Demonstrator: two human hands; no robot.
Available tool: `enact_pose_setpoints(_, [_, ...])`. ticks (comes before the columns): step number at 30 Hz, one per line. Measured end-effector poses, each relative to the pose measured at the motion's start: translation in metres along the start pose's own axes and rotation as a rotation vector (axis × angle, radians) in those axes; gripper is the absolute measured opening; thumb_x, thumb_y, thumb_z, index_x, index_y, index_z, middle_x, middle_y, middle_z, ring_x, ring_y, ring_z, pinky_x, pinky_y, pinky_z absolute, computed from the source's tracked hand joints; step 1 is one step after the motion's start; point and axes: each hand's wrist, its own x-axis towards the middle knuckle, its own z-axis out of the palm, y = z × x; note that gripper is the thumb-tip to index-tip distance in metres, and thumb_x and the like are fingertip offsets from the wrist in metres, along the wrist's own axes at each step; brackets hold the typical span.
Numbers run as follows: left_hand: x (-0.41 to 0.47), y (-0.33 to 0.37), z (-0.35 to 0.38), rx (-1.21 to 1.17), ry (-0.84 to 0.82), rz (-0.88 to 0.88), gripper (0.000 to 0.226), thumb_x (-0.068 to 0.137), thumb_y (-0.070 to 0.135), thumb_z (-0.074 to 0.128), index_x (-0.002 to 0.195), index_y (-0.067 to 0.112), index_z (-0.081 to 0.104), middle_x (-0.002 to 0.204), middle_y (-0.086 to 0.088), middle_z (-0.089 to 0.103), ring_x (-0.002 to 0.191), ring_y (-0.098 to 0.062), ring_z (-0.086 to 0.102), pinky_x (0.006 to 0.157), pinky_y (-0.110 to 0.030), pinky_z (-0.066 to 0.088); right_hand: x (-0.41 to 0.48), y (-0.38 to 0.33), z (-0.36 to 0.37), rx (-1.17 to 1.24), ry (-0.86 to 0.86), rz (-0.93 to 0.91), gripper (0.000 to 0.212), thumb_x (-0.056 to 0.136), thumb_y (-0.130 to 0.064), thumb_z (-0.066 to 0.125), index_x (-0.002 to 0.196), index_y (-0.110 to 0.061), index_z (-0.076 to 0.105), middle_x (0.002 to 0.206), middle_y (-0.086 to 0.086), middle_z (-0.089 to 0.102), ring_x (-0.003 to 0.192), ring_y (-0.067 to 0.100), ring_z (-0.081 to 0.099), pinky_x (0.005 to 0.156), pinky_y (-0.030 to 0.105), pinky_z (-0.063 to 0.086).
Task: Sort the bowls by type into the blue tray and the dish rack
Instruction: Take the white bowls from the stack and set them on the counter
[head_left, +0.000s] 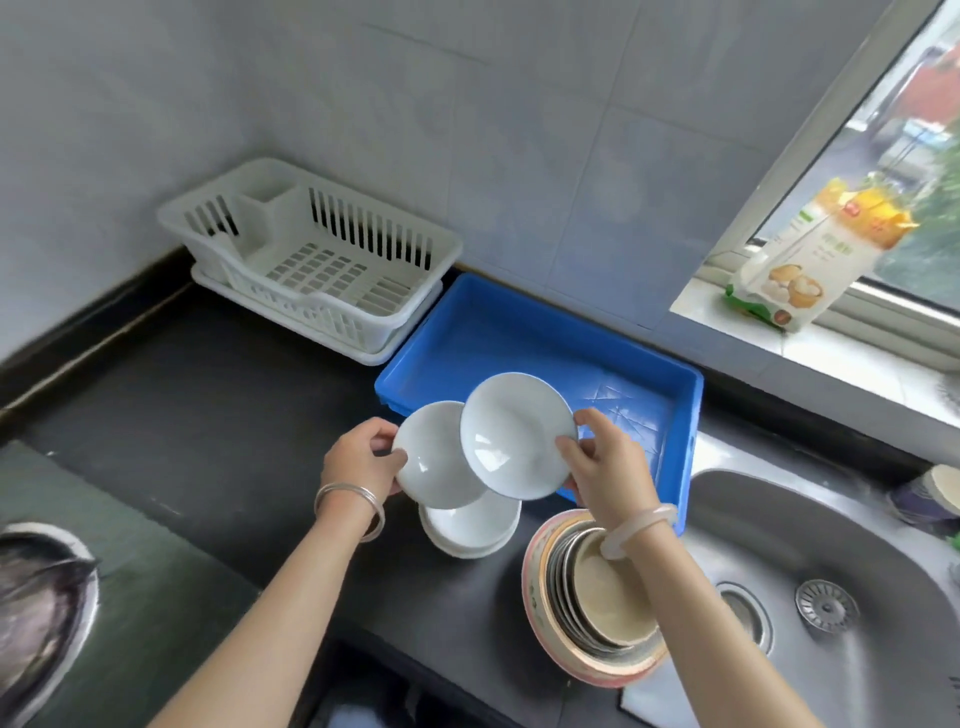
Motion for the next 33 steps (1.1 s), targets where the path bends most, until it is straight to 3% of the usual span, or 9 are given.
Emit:
enact_pose_setpoints(3, [0.008,0.004,-0.028,-0.094,0.069,-0.028,0.026,0.079,0.0,0.061,0.073,0.025,0.06,0.079,0.01,0.064,0.073,-0.008,0.059,0.041,-0.015,0.047,0.012,-0.022,0.006,0.035,-0.03,-0.039,0.005,0.089,-0.011,0.051,0.093,-0.014,0.053,0.047,0.0,0.053,0.031,0.005,0.043,0.039,0.009,0.034])
enact_pose_setpoints(10, [0.041,-0.023,-0.105,-0.234,0.247,-0.129,0.024,0.08,-0.003,0.059,0.075,0.019,0.061,0.081,0.005,0.065,0.074,-0.015,0.062,0.049,-0.023,0.051,0.054,-0.072,0.072,0.053,-0.176,-0.035,0.01,0.09,-0.014,0.049,0.099,-0.016,0.053,0.057,0.005,0.057,0.029,0.002,0.044,0.036,0.008,0.037])
enact_pose_setpoints(16, [0.083,-0.072,-0.168,-0.359,0.43,-0.271,0.019,0.08,-0.006,0.058,0.088,0.011,0.06,0.091,-0.007,0.061,0.075,-0.022,0.06,0.063,-0.028,0.053,0.095,-0.11,0.172,0.051,-0.329,0.037,0.016,0.089,-0.014,0.045,0.101,-0.022,0.051,0.054,0.003,0.057,0.029,0.008,0.045,0.039,0.018,0.041])
enact_pose_setpoints(20, [0.113,-0.099,-0.202,-0.43,0.54,-0.338,0.017,0.081,-0.007,0.057,0.091,0.007,0.059,0.098,-0.011,0.06,0.085,-0.03,0.06,0.072,-0.032,0.053,0.123,-0.135,0.245,0.032,-0.405,0.071,0.018,0.09,-0.014,0.043,0.106,-0.02,0.048,0.063,0.006,0.06,0.036,0.013,0.052,0.038,0.022,0.043])
enact_pose_setpoints(25, [0.152,-0.121,-0.229,-0.486,0.643,-0.414,0.017,0.082,-0.005,0.058,0.092,0.009,0.058,0.1,-0.01,0.06,0.097,-0.037,0.061,0.073,-0.038,0.056,0.151,-0.16,0.324,0.029,-0.478,0.134,0.015,0.093,-0.014,0.043,0.105,-0.021,0.044,0.067,0.007,0.062,0.039,0.011,0.058,0.04,0.022,0.048])
enact_pose_setpoints(33, [0.205,-0.14,-0.251,-0.547,0.753,-0.481,0.018,0.082,-0.005,0.059,0.093,0.009,0.057,0.109,-0.017,0.062,0.1,-0.038,0.062,0.073,-0.041,0.057,0.19,-0.181,0.402,0.043,-0.454,0.231,0.018,0.092,-0.012,0.043,0.102,-0.026,0.038,0.075,0.009,0.064,0.042,0.014,0.06,0.044,0.026,0.053])
